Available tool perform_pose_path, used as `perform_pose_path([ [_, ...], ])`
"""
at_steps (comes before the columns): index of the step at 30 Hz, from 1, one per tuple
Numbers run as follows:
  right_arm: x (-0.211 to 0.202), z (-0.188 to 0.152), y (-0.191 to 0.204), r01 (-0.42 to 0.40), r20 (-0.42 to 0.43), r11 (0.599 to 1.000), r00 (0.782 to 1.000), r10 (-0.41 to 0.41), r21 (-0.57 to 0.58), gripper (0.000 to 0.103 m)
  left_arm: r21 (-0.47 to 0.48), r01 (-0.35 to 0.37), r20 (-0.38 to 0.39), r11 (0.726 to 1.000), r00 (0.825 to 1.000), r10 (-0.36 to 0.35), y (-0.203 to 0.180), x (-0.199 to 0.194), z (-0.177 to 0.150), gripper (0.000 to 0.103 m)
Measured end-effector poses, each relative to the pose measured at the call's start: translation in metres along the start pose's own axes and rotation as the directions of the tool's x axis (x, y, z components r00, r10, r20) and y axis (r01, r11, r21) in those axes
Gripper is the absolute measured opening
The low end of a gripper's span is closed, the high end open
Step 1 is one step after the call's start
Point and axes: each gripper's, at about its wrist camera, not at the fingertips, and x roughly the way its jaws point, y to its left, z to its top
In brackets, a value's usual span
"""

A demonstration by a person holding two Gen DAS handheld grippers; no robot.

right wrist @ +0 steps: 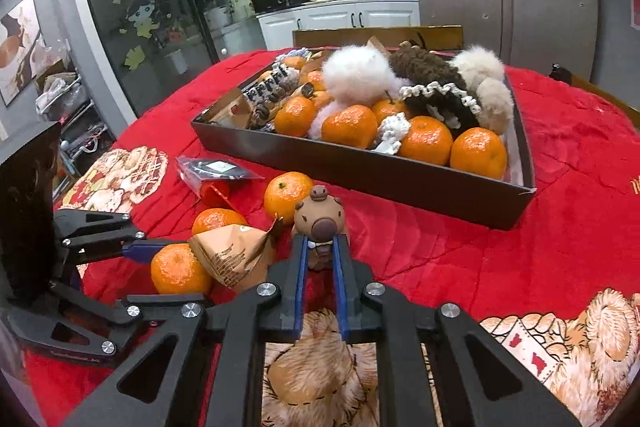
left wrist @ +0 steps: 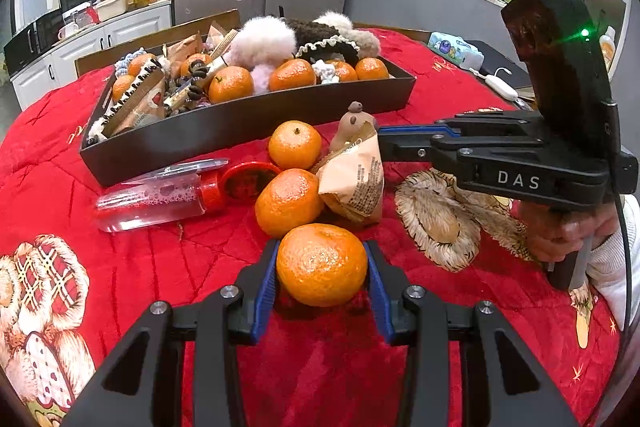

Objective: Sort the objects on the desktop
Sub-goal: 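Lift the capybara figurine with the right tool while the left tool lifts its orange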

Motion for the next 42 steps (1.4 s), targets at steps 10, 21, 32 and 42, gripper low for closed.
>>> perform_pose_path([
  [10,0.007,0.0,-0.01,-0.023,-0.037,0.999,0.999,0.025,0.046,0.035,0.005,-0.012,-0.013,1.0,1.0,0.012,-0.001,0.002,0.0,0.042],
  [21,0.033,0.012,0.0,-0.055,-0.09,0.998,0.994,0.058,0.044,0.032,0.01,-0.02,-0.011,1.0,1.0,0.02,-0.002,0.001,0.0,0.042],
  [32,0.021,0.008,-0.008,0.011,-0.051,0.996,0.999,-0.006,0.091,0.032,0.001,-0.025,0.014,1.0,1.0,0.025,0.002,-0.006,-0.001,0.042],
  [42,-0.002,0.001,0.005,0.032,-0.015,0.995,0.999,-0.031,0.092,0.033,-0.016,-0.022,0.066,1.0,0.998,0.023,0.004,-0.027,-0.01,0.042],
])
